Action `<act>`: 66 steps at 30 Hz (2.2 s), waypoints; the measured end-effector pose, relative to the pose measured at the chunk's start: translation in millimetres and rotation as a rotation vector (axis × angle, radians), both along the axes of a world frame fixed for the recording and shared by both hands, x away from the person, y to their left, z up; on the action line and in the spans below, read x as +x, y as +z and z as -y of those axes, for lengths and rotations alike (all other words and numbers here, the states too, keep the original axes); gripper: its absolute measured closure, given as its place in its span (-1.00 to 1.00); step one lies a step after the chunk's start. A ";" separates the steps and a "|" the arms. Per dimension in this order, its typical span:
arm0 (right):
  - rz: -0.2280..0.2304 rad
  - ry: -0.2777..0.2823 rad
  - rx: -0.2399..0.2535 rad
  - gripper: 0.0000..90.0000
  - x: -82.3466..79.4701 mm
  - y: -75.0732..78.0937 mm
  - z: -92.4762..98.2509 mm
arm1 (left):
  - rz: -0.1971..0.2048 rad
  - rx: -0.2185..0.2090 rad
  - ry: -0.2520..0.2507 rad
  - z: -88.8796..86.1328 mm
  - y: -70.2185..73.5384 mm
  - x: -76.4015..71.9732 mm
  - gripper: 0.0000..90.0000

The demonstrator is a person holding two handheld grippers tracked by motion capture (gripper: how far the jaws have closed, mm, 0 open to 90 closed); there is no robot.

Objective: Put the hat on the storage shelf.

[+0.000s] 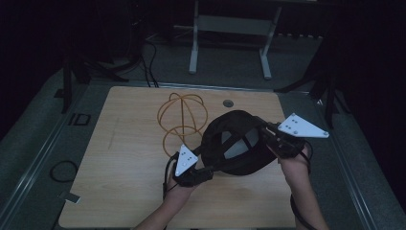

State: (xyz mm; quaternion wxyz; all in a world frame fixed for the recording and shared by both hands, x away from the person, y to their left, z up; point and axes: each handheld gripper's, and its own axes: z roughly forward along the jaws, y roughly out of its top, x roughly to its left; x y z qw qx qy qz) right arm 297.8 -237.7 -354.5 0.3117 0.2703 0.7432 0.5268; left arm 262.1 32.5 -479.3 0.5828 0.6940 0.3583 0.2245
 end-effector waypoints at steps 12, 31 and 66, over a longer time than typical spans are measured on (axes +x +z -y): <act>-0.008 -0.029 -0.001 0.94 -17.8 -15.5 7.1 | -0.030 0.000 0.101 -4.3 9.7 3.0 0.90; -0.111 -0.068 0.064 0.93 -59.2 -58.5 28.3 | 0.047 0.058 0.042 4.3 55.1 13.1 0.96; -0.096 0.026 0.066 0.10 -85.2 -55.5 104.9 | 0.235 0.052 -0.193 -23.5 99.6 2.6 0.96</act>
